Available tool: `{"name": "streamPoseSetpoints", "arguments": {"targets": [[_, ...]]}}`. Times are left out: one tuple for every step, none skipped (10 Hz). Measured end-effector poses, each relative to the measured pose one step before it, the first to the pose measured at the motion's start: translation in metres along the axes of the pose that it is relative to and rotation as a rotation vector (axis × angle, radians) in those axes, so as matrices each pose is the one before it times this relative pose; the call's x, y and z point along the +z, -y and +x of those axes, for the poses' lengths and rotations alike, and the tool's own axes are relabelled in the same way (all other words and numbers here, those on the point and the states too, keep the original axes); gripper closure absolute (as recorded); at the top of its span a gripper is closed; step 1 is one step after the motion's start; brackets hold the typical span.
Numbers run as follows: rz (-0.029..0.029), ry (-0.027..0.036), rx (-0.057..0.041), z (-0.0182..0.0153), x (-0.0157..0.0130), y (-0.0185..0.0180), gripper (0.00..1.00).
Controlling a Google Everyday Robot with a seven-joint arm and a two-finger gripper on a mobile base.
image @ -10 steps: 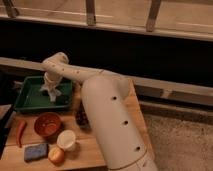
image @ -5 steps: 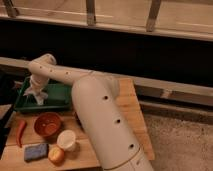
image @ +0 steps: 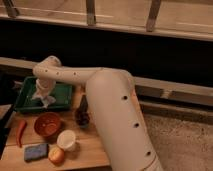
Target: Wipe tray with towel
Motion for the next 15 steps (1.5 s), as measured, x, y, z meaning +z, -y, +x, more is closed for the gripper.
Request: {"name": "streamPoseSetpoints", "arguments": {"targets": [[0.00565,-0.00298,0.00523,0.00082,-0.00326,0.01433,1.00],[0.00255,-0.00297,0.00497,-0.00237,-0.00153,0.01751,1.00],[-0.00251,-0.00118,-0.00224,-0.00645,0.00060,0.01467,1.00],[-0.00985,0.00454,-0.00841,-0.01224,0.00252,0.00834,1.00],[-0.01150,0.00835,-0.00715,-0.01031,0.00271,-0.00019,1.00],[-0.01530,0.00967,-0.01226,-0.01108,0.00359,-0.00498,1.00],[-0.01113,0.00585,-0.01372,-0.00584,0.00181,-0.00714,1.00],[-0.01093,0.00514,-0.01409,-0.00196,0.00065,-0.01049,1.00],[-0.01088,0.00044,-0.01019,0.00319,-0.00101,-0.01398,1.00],[-0.00956,-0.00923,-0.01010,0.00910,0.00040,-0.02066,1.00],[-0.00462,-0.00668,0.00167,0.01070,-0.00200,-0.01316,1.00],[0.01093,-0.00915,0.01131,0.01535,-0.00354,-0.00595,1.00],[0.01016,-0.00676,0.01677,0.01183,-0.00394,-0.00163,1.00],[0.01020,-0.00727,0.01504,0.00846,-0.00282,-0.00076,1.00],[0.00604,-0.00272,0.00961,0.00308,-0.00160,0.00148,1.00]]}}
